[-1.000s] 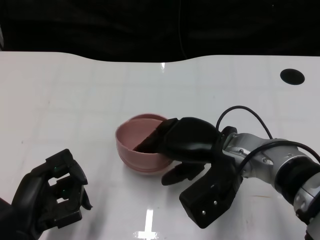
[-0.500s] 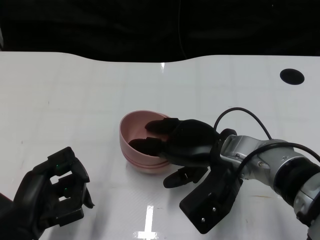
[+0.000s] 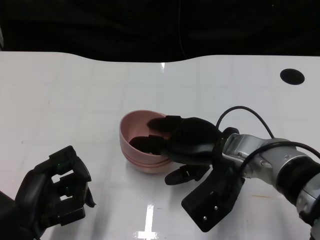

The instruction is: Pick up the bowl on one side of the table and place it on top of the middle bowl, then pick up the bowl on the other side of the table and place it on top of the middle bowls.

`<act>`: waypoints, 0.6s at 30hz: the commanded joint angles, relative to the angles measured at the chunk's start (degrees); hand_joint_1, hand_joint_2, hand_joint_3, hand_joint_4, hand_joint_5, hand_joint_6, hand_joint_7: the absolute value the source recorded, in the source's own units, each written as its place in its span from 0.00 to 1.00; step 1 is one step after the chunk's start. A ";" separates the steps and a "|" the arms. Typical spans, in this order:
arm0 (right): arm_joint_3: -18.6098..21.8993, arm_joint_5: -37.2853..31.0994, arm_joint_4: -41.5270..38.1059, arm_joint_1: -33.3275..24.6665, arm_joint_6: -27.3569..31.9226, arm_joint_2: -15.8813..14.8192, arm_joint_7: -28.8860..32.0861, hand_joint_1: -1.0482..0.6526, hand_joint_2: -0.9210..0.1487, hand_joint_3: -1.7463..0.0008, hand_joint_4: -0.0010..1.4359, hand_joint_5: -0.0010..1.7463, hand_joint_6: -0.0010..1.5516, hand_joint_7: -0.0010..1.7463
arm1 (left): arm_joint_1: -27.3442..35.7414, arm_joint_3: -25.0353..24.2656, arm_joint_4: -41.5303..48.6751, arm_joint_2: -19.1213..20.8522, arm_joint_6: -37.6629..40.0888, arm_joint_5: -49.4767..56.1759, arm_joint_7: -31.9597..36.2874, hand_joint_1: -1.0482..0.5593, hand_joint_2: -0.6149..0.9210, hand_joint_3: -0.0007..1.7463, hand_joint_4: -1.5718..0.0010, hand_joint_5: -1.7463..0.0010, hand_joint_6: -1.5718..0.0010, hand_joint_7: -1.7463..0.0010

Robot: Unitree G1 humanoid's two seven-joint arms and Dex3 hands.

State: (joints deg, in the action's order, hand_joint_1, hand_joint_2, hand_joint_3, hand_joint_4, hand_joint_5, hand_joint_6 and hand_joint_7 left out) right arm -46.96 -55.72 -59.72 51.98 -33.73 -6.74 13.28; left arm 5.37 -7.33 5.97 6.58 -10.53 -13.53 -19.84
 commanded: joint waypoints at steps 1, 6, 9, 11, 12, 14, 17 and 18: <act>0.74 0.67 2.00 1.32 -0.60 -1.66 -0.61 0.00 0.00 0.48 0.00 0.00 0.00 0.00 | 0.17 -0.24 0.12 0.26 -0.18 0.13 0.45 0.74 0.85 0.71 0.45 0.00 0.57 0.00; 2.21 1.80 5.75 1.51 -2.08 -4.30 -2.31 0.00 0.00 0.50 0.00 0.00 0.00 0.00 | 0.15 -0.14 0.21 0.32 -0.45 0.35 0.40 0.74 0.85 0.72 0.44 0.00 0.56 0.00; 3.45 2.63 8.77 1.15 -2.65 -6.13 -4.45 0.00 0.00 0.52 0.00 0.00 0.00 0.00 | 0.11 0.04 0.11 0.31 -0.72 1.08 0.87 0.75 0.85 0.72 0.44 0.00 0.56 0.00; 4.82 3.70 11.36 0.19 -3.17 -7.94 -5.01 0.01 0.00 0.55 0.00 0.00 0.00 0.00 | 0.05 0.08 0.00 0.23 -0.63 1.42 1.02 0.75 0.85 0.72 0.44 0.00 0.56 0.00; 5.48 4.09 12.40 -0.35 -3.53 -8.83 -4.75 0.02 0.00 0.58 0.00 0.00 0.00 0.00 | 0.02 0.06 -0.02 0.17 -0.59 1.56 1.05 0.76 0.85 0.72 0.44 0.00 0.56 0.00; 7.04 5.11 14.17 -1.60 -4.49 -10.61 -4.07 0.04 0.00 0.61 0.00 0.00 0.00 0.00 | -0.10 0.07 0.07 0.14 -0.68 1.85 1.05 0.76 0.85 0.73 0.43 0.00 0.56 0.00; 9.65 7.31 17.26 -3.79 -5.05 -13.08 -5.12 0.07 0.00 0.65 0.00 0.00 0.00 0.00 | -0.21 0.07 0.12 0.07 -0.70 2.00 1.18 0.76 0.85 0.73 0.43 0.00 0.55 0.00; 10.07 7.57 17.91 -4.18 -4.96 -13.38 -5.53 0.08 0.00 0.66 0.00 0.00 0.00 0.00 | -0.22 0.08 0.12 0.07 -0.69 1.99 1.21 0.76 0.85 0.73 0.43 0.00 0.55 0.00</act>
State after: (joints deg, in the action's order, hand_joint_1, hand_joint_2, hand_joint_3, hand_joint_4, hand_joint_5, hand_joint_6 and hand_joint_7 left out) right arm -37.84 -49.11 -43.01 48.85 -38.51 -18.85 8.43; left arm 5.27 -7.08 5.99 6.38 -10.71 -11.81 -19.17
